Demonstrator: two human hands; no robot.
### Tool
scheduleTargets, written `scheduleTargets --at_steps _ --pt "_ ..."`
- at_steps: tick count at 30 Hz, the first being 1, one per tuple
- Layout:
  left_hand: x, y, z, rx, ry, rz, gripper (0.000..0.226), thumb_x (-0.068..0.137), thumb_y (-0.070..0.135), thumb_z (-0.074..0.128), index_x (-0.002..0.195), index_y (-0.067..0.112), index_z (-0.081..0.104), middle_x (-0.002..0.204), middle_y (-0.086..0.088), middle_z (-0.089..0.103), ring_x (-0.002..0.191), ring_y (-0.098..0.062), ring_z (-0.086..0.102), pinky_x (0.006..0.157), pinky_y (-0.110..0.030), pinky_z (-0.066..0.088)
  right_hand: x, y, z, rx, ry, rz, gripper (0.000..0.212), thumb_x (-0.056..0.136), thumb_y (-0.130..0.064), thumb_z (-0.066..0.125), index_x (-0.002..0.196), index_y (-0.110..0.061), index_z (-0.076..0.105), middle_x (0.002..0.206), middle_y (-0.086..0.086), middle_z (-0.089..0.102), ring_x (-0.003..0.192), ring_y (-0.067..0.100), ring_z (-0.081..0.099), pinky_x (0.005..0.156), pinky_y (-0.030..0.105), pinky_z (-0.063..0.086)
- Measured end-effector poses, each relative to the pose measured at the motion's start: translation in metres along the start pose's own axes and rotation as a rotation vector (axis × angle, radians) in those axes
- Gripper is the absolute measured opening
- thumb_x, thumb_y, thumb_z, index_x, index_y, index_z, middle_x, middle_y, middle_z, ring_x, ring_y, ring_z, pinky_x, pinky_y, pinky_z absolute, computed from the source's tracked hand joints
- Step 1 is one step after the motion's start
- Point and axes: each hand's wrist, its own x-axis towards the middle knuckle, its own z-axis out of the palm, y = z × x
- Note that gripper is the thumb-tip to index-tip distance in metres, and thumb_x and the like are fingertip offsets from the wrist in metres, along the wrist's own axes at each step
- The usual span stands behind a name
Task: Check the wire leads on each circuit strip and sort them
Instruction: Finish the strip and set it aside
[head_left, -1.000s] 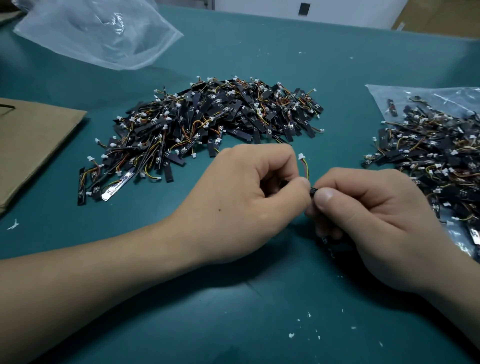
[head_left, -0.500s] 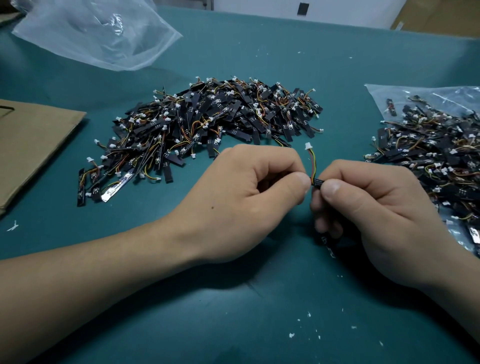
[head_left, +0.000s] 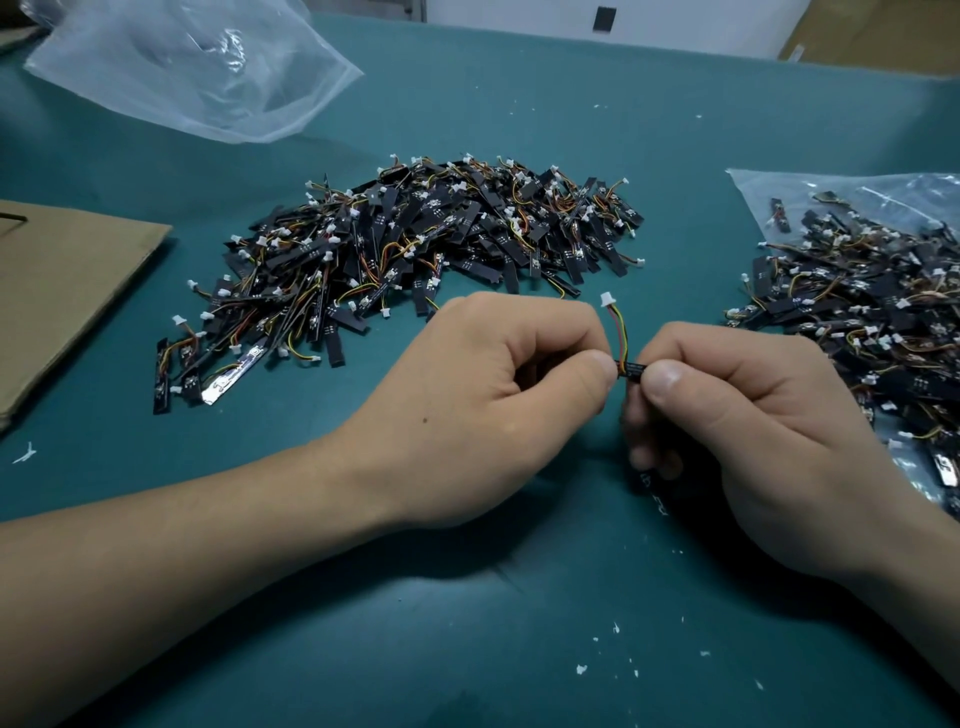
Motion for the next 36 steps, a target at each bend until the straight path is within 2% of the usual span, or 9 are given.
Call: scheduleTargets --at_steps 7,14,21,36 --pt "-0.0003 -0.0003 -0.0003 -0.005 -0.019 0.01 0.024 0.093 0.011 0.056 0.07 0.006 0.06 0.056 -0.004 0.046 0.053 -0.005 0.037 0.053 -0.019 0.032 0.0002 0.0015 -0.0006 0.022 -0.017 -0.002 0.031 0.095 -0.031 0.046 0.072 -0.015 0.059 0.062 0.003 0.065 0.054 0.02 0.057 0.054 0.027 0.046" --pt "-0.0011 0.0001 -0.0007 -0.001 -0.008 -0.003 0.023 0.093 0.015 0.058 0.073 0.01 0.066 0.055 -0.005 0.048 0.052 -0.005 0.038 0.052 -0.018 0.031 -0.0004 0.0019 -0.0009 0.049 0.004 0.008 0.03 0.094 -0.032 0.047 0.075 -0.013 0.062 0.064 0.007 0.066 0.053 0.019 0.057 0.053 0.028 0.047" --pt "-0.0004 0.0002 -0.001 -0.016 -0.022 0.003 0.024 0.091 0.012 0.055 0.068 0.007 0.059 0.058 -0.006 0.048 0.055 -0.01 0.041 0.054 -0.022 0.035 -0.001 -0.0004 -0.0001 0.006 -0.005 -0.008 0.029 0.094 -0.032 0.048 0.074 -0.018 0.063 0.061 0.002 0.065 0.051 0.017 0.057 0.051 0.023 0.046" --pt "-0.0012 0.0004 -0.0014 -0.014 -0.027 0.018 0.025 0.092 0.01 0.055 0.067 0.006 0.055 0.057 -0.005 0.043 0.055 -0.008 0.037 0.055 -0.022 0.032 -0.0008 -0.0024 0.0002 0.006 -0.022 -0.013 0.028 0.094 -0.033 0.048 0.075 -0.018 0.063 0.064 0.003 0.066 0.051 0.017 0.056 0.051 0.023 0.045"
